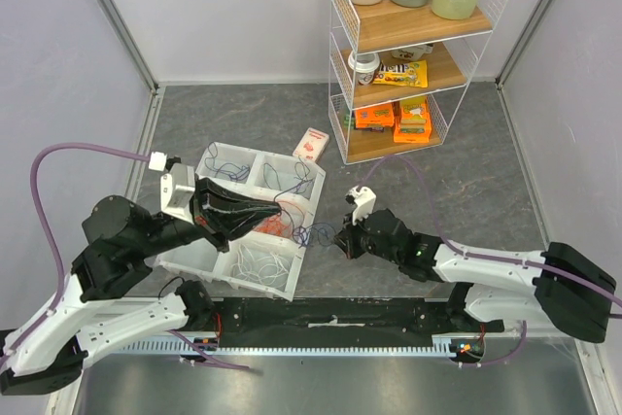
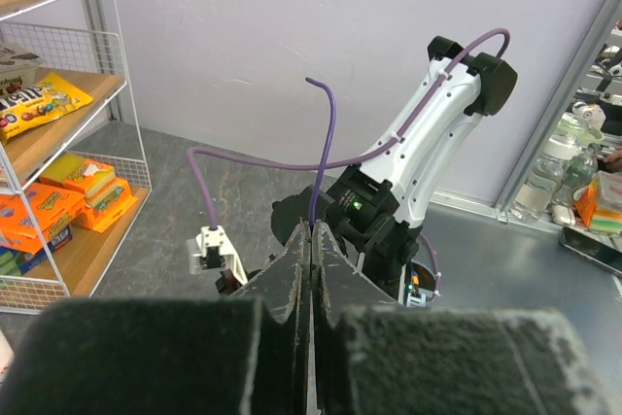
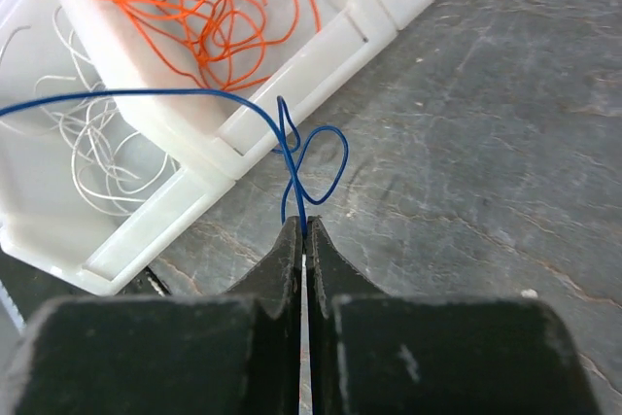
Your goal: Untangle the cables
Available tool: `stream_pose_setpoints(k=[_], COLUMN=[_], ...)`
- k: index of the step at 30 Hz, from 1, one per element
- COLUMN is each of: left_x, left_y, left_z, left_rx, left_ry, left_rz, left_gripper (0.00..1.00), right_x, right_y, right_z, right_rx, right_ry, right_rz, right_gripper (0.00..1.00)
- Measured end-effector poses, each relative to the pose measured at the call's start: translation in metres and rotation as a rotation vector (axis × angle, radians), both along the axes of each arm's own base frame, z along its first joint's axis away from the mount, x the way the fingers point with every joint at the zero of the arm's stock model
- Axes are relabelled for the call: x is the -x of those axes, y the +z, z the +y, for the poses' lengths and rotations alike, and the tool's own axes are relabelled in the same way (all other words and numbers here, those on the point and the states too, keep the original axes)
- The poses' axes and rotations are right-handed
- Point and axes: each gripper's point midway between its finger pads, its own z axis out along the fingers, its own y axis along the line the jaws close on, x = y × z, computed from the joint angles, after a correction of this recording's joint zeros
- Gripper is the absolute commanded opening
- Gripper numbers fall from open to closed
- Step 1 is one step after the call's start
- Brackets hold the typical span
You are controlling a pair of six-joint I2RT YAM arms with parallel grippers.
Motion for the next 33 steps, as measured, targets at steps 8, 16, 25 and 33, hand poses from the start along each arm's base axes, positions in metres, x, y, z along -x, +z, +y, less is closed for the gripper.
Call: stream_pose_setpoints(k=[8,16,25,33], left_x=[0.001,-0.005,-0.016,-0.027], left_y=[0.015,0.035,0.047,0.045], left_z=[0.012,0.045,0.089,0.108], left_rx=[0.036,0.098,0.152,0.134], left_ry=[0.033,0.170,0.354,0.470], left_rz=[-0.015,-0.027,-0.046,-0.029], left_gripper=[0.02,0.02,0.02,0.02], right_x=[-0.023,-0.047,-0.051,-0.051], right_y=[0.001,0.011,0.007,0.000], right_z=[-0.046,-0.133,-0.182,-0.190], right_rx=[0.035,0.020,0.070,0.111], right_ry=[-0.285,-0.702,-0.868,-0.884], right_rz=[-0.017,-0.003,0.006,0.024], right_gripper=[0.00,0.00,0.00,0.00])
